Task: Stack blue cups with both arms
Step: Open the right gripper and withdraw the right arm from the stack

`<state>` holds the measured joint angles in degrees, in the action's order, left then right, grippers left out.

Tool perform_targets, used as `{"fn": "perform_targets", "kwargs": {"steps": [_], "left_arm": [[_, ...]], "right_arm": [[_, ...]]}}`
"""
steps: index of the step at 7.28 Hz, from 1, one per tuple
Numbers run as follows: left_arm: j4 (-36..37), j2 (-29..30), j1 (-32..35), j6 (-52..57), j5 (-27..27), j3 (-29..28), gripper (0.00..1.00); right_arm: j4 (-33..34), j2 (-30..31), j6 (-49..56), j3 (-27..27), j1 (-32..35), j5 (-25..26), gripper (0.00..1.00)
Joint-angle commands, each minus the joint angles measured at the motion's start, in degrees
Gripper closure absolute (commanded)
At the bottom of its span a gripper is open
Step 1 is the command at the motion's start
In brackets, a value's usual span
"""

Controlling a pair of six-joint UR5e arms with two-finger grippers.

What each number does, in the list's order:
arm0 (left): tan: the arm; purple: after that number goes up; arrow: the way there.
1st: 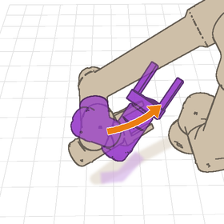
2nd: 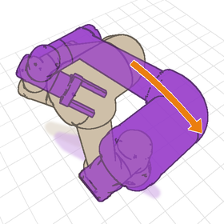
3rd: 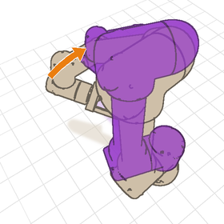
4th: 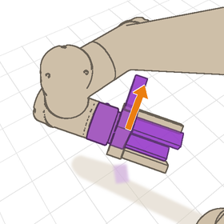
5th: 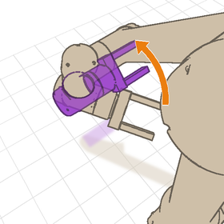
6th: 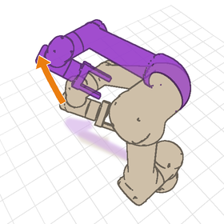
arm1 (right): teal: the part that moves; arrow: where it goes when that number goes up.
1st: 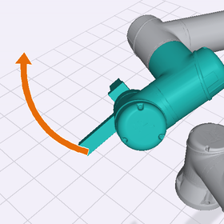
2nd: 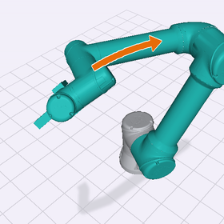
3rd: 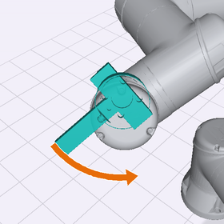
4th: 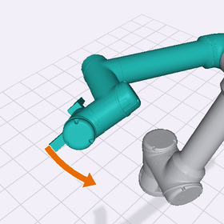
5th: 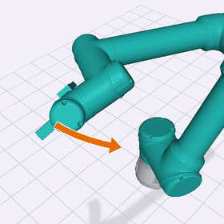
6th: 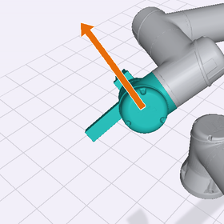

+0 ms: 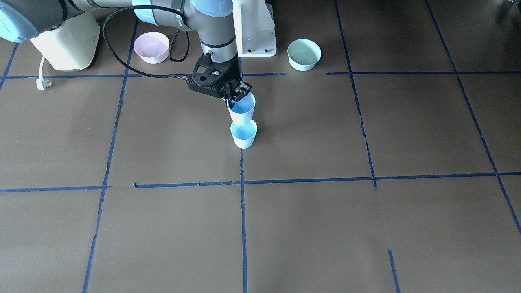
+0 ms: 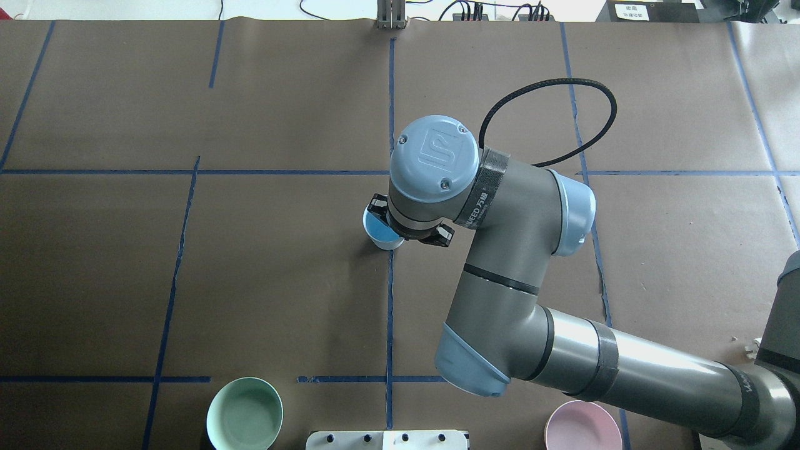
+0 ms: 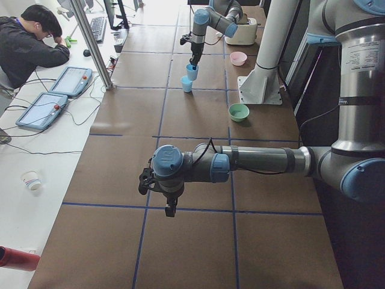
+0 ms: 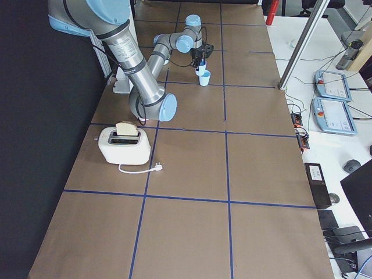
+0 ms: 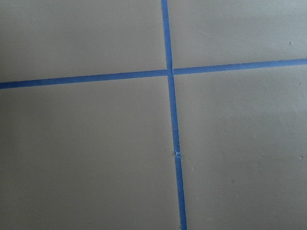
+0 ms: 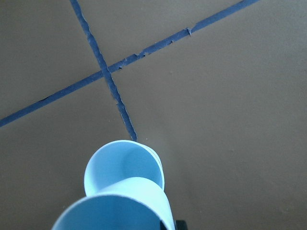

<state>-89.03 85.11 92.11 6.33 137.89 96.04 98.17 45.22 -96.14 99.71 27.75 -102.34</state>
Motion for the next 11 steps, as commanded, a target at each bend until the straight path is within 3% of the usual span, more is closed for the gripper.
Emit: {"fn": "perform_targets", "kwargs": {"steps": [1, 5, 6, 7, 9, 11], "left_arm": [[0.0, 0.0, 0.0, 0.0, 0.0, -0.1, 0.00], [0.0, 0.1, 0.0, 0.0, 0.0, -0.1, 0.00], [0.1, 0.0, 0.0, -0.1, 0.1, -0.1, 0.00], [0.1, 0.0, 0.0, -0.1, 0.1, -0.1, 0.00], [0.1, 0.1, 0.0, 0.1, -0.1, -0.1, 0.00], [0.1, 0.0, 0.0, 0.4, -0.5, -0.5, 0.00]], "right_arm": [[-0.2, -1.2, 0.2, -2.4, 0.0, 1.3, 1.00], [-0.3, -1.4, 0.7, -2.9, 0.5, 1.2, 0.99], [-0.4, -1.4, 1.4, -3.1, 0.5, 1.2, 0.05], [-0.5, -1.4, 2.3, -3.2, 0.5, 1.1, 0.00], [-0.4, -1.5, 5.7, -3.1, 1.9, -0.3, 0.00], [-0.3, 1.3, 16.9, -3.1, 9.8, -11.3, 0.00]]}}
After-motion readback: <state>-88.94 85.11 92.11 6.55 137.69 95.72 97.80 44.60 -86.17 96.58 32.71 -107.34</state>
